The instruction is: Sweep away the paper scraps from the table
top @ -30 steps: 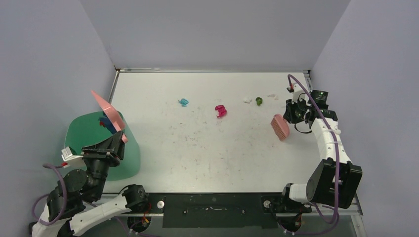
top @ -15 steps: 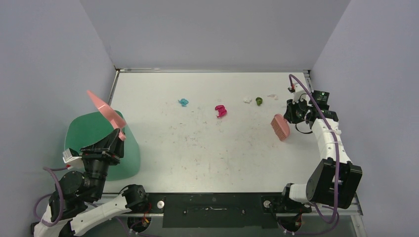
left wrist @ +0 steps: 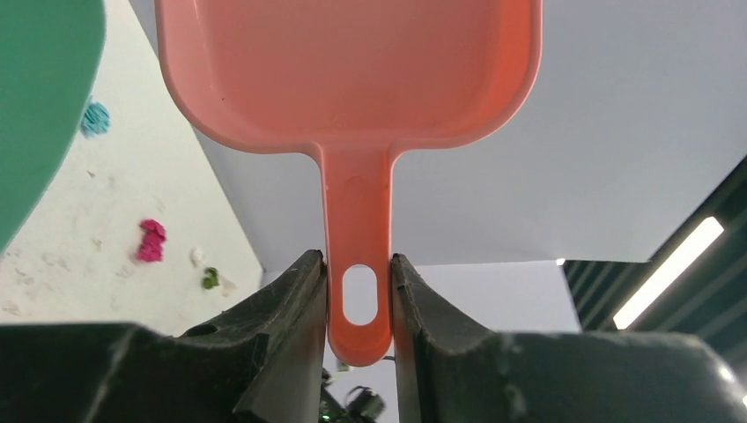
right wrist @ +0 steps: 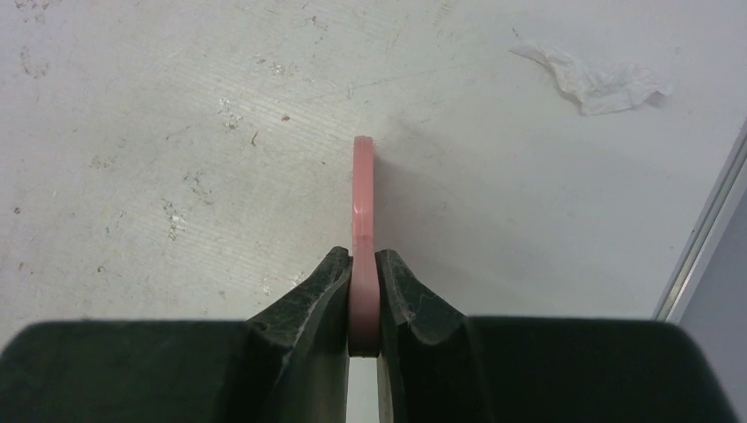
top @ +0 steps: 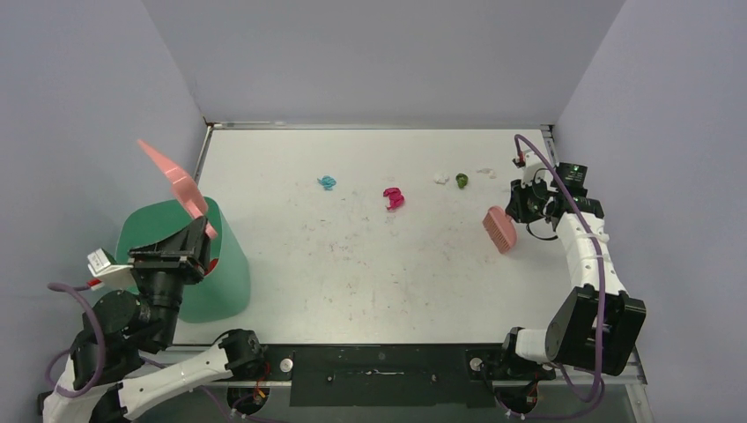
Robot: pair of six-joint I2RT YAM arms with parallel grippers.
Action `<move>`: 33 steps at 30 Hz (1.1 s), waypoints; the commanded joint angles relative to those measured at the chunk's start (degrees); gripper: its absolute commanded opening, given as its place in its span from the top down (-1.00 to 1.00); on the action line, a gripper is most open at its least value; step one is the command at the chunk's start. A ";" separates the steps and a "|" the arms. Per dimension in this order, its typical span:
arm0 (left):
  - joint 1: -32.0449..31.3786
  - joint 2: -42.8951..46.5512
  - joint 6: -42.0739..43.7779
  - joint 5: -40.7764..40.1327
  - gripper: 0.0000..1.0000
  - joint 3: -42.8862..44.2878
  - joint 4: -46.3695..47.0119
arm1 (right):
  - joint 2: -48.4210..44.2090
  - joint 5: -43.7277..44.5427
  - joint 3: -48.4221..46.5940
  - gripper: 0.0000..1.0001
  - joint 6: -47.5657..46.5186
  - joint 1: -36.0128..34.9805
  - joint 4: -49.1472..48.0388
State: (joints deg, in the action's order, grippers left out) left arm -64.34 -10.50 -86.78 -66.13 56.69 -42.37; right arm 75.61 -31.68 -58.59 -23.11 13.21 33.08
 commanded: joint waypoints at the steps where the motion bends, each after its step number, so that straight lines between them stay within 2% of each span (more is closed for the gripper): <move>1: 0.05 -8.69 13.20 -1.11 1.00 5.90 3.27 | -1.15 0.69 -0.13 0.89 -0.89 0.42 6.47; 8: -0.13 -21.34 39.08 6.28 1.00 15.61 5.03 | -2.70 -0.05 -2.44 0.89 -3.08 0.41 8.74; 9: -0.09 -23.76 43.23 8.27 1.00 17.21 4.06 | -2.59 -0.26 -3.83 0.89 -3.61 0.36 9.09; 14: -0.04 -39.20 53.38 17.63 1.00 26.39 -7.40 | 0.45 -2.84 -12.76 0.89 -6.10 -0.32 11.81; 18: 0.08 -47.37 54.77 21.89 1.00 30.04 -16.45 | 4.67 -2.77 -21.37 0.89 -7.11 -6.15 13.49; 22: 0.04 -48.20 54.19 24.71 1.00 27.99 -18.59 | 8.56 3.49 -28.11 0.89 -8.90 -17.40 11.17; 27: 0.41 -46.85 54.20 29.66 1.00 25.83 -21.09 | 12.05 11.25 -30.44 0.89 -16.03 -29.68 1.26; 33: 0.43 -46.61 49.05 32.59 1.00 26.70 -31.41 | 19.13 15.39 -33.05 0.89 -26.15 -38.20 -13.19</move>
State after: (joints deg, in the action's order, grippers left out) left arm -64.31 -57.84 -34.44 -36.80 81.47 -66.39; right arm 91.33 -21.19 -87.42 -40.60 -21.98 33.08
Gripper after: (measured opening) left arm 0.268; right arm 0.138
